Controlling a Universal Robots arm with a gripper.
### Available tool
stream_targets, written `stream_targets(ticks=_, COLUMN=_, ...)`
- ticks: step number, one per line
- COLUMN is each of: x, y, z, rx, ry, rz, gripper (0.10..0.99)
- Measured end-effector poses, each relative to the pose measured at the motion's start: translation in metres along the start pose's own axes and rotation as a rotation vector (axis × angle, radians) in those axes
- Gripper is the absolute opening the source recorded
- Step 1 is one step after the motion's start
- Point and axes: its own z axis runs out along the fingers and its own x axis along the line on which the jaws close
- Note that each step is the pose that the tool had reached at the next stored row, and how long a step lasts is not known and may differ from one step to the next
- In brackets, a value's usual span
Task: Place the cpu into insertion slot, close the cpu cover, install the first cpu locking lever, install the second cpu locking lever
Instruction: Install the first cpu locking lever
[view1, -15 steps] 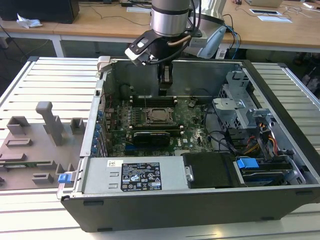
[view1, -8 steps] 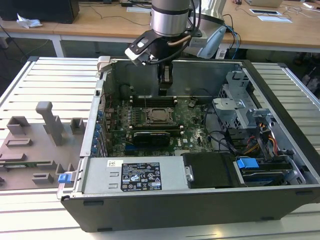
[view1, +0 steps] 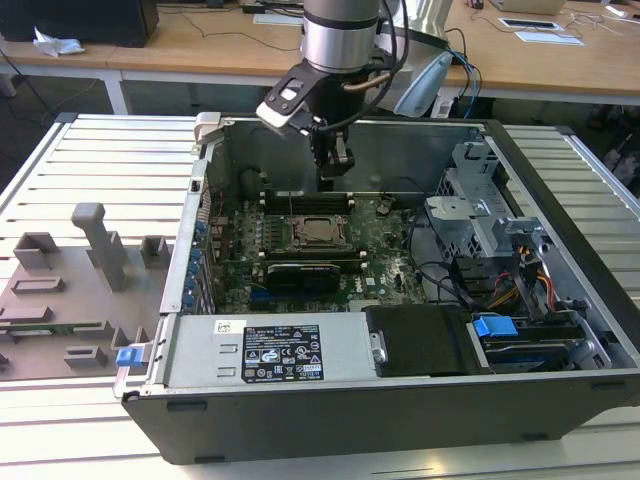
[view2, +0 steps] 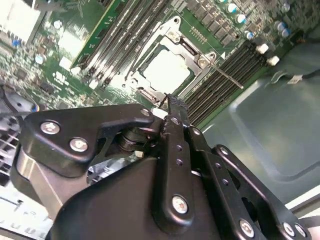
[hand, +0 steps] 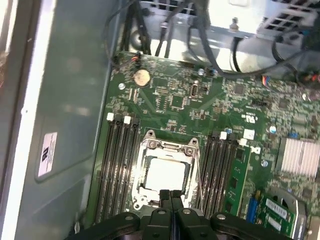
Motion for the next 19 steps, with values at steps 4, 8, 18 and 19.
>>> stream_targets(ticks=4, x=0.0, y=0.0, z=0.0, rx=0.001, ry=0.0009, rz=-0.134, gripper=0.106)
stream_targets(ticks=8, x=0.0, y=0.0, z=0.0, rx=0.002, ry=0.0016, rz=-0.247, gripper=0.106)
stream_targets(ticks=18, x=0.0, y=0.0, z=0.0, rx=0.003, ry=0.0031, rz=-0.474, gripper=0.106)
stream_targets(ticks=19, x=0.0, y=0.0, z=0.0, rx=0.003, ry=0.0031, rz=-0.485, gripper=0.106)
